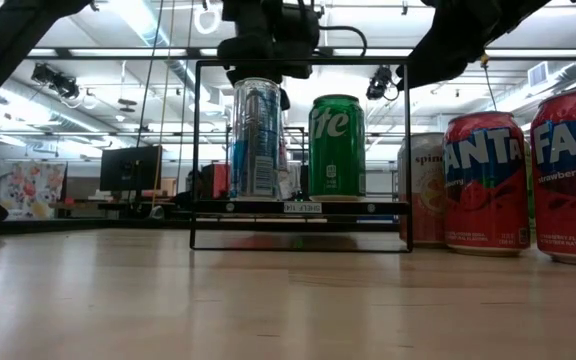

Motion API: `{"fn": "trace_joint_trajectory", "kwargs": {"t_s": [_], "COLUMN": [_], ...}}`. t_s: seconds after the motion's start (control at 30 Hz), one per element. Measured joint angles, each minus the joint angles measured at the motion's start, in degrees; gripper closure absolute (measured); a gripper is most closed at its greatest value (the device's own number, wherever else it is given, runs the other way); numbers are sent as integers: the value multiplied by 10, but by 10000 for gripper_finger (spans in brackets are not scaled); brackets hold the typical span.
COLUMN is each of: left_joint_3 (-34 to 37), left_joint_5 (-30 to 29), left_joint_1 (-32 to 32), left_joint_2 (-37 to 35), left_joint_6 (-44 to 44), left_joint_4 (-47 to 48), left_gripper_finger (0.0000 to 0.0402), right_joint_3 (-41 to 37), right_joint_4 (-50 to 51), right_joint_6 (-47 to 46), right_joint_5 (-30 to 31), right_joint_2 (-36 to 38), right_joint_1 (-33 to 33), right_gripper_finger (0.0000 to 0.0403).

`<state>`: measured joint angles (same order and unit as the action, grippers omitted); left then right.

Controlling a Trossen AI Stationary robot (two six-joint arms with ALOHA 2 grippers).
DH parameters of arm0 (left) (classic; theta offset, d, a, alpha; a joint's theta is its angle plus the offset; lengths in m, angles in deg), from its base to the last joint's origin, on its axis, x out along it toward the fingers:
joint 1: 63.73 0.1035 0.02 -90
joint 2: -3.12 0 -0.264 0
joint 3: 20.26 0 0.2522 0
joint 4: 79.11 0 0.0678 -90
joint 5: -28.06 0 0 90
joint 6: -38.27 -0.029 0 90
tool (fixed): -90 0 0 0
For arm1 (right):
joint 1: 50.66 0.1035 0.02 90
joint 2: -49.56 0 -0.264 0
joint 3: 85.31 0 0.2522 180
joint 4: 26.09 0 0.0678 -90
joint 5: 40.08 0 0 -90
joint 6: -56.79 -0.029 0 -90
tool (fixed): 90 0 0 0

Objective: Place canned beverage on shelf
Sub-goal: Put the red black soda can on the shelf

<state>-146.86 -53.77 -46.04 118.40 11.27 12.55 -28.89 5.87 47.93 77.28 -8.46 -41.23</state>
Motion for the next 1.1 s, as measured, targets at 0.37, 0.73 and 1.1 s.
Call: {"fn": "trace_joint_trajectory", "kwargs": {"t_s": [0.37, 0.73, 1.1], "left_joint_3": [0, 0, 0], "left_joint_5": [-42, -69, -70], "left_joint_1": [-19, -22, -28], "left_joint_2": [19, 19, 32], "left_joint_6": [7, 37, 39], "left_joint_4": [7, 13, 10], "left_gripper_finger": [83, 83, 83], "right_joint_3": [0, 0, 0], "right_joint_4": [5, 7, 4], "right_joint_6": [-10, -13, -13], "right_joint_5": [-2, -1, 0], "right_joint_2": [0, 0, 0], "right_joint_1": [0, 6, 7], "right_gripper_finger": [55, 55, 55]}}
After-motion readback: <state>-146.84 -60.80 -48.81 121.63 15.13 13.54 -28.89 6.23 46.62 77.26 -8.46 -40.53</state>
